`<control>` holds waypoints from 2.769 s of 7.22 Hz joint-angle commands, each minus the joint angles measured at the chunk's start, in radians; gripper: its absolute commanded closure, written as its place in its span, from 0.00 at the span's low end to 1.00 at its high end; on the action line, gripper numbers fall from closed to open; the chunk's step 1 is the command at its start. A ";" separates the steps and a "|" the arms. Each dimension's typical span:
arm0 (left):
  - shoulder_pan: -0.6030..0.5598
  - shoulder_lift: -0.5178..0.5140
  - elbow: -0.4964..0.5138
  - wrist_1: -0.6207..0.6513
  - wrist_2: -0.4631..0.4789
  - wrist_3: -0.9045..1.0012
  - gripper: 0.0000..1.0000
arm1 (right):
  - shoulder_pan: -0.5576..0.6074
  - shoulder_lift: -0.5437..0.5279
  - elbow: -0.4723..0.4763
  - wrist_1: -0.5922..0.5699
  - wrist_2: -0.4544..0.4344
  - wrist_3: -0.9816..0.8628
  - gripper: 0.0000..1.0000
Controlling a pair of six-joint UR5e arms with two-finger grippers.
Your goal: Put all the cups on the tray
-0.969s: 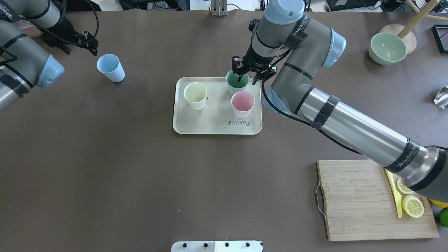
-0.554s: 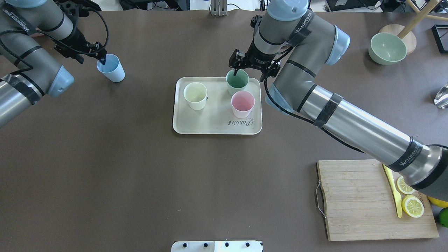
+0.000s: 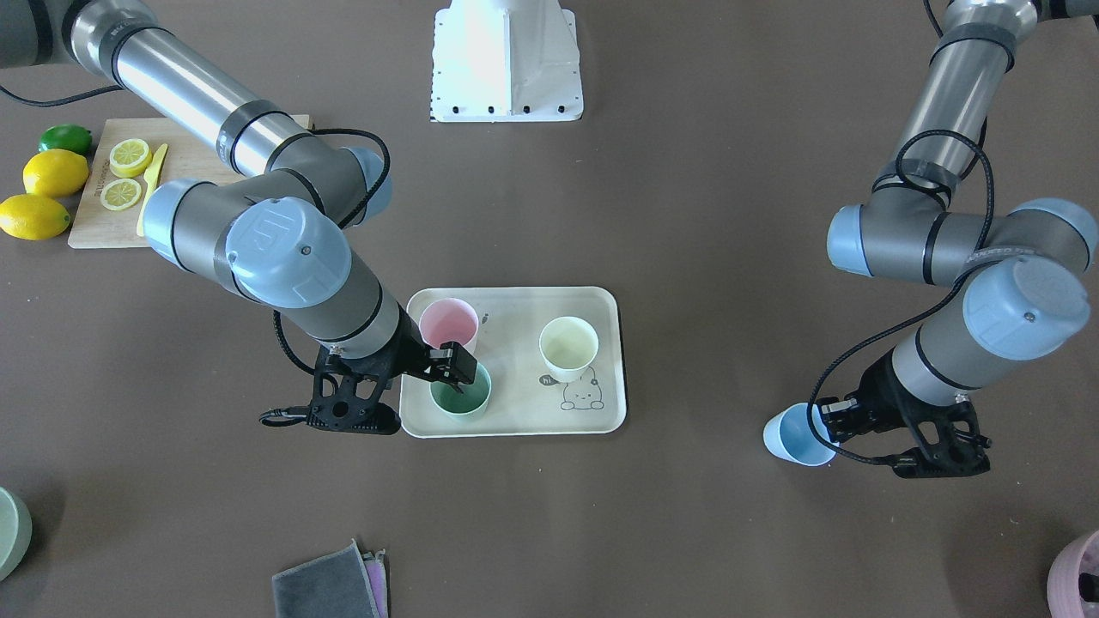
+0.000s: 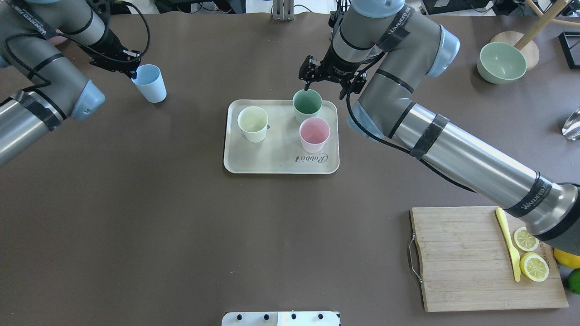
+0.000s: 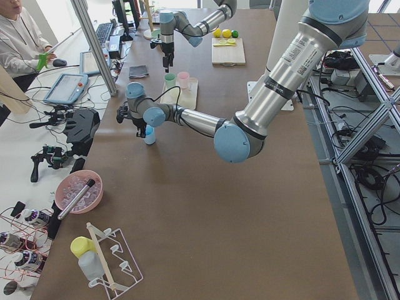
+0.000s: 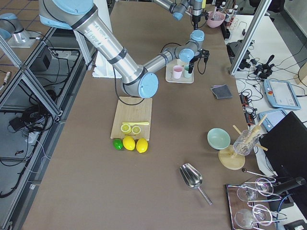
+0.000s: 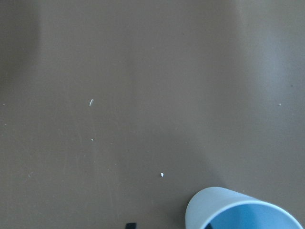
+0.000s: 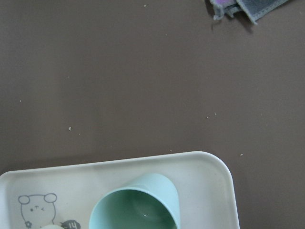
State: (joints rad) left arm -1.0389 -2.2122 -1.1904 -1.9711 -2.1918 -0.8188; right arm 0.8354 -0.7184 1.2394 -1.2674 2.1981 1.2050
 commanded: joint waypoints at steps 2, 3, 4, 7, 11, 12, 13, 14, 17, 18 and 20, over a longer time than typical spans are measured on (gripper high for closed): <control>0.046 -0.127 -0.006 0.037 0.000 -0.162 1.00 | 0.054 -0.001 0.014 -0.004 0.065 -0.012 0.00; 0.090 -0.176 -0.006 0.044 0.004 -0.237 1.00 | 0.059 -0.001 0.014 -0.006 0.066 -0.012 0.00; 0.136 -0.210 -0.005 0.044 0.010 -0.311 1.00 | 0.066 -0.009 0.015 -0.006 0.072 -0.015 0.00; 0.247 -0.250 -0.006 0.038 0.130 -0.411 1.00 | 0.079 -0.048 0.048 -0.006 0.072 -0.019 0.00; 0.249 -0.233 -0.015 0.044 0.129 -0.407 0.03 | 0.079 -0.058 0.078 -0.009 0.072 -0.016 0.00; 0.197 -0.231 -0.035 0.073 0.077 -0.392 0.03 | 0.091 -0.065 0.080 -0.007 0.074 -0.019 0.00; 0.136 -0.168 -0.120 0.136 -0.003 -0.302 0.03 | 0.125 -0.084 0.081 -0.007 0.081 -0.051 0.00; 0.066 -0.067 -0.247 0.205 -0.047 -0.172 0.03 | 0.190 -0.129 0.093 -0.009 0.136 -0.146 0.00; -0.204 0.205 -0.444 0.369 -0.147 0.351 0.03 | 0.413 -0.336 0.130 -0.012 0.259 -0.486 0.00; -0.299 0.318 -0.457 0.376 -0.147 0.535 0.03 | 0.463 -0.372 0.130 -0.053 0.256 -0.606 0.00; -0.467 0.423 -0.425 0.377 -0.176 0.810 0.03 | 0.562 -0.487 0.132 -0.105 0.247 -0.903 0.00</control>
State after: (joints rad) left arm -1.4025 -1.8609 -1.6265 -1.5982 -2.3454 -0.1646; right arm 1.3346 -1.1342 1.3696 -1.3451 2.4501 0.4816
